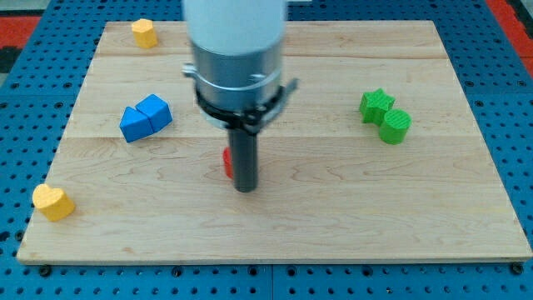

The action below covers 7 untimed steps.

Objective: Push the red circle into the red star

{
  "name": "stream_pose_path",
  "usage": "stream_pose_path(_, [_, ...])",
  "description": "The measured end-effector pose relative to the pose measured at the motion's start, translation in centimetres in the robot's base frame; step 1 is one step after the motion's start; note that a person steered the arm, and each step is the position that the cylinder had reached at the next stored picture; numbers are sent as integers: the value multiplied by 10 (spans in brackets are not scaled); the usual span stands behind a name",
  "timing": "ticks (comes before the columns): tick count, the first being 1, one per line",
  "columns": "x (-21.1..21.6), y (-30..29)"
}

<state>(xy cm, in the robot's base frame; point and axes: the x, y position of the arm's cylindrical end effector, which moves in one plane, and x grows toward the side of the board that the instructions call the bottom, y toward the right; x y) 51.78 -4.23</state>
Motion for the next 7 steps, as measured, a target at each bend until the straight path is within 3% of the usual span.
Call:
stream_pose_path(1, [8,-1])
stream_pose_path(2, [8,-44])
stream_pose_path(4, [-65,43])
stream_pose_path(5, [-28,69])
stream_pose_path(6, [-12,42])
stream_pose_path(7, [-51,25])
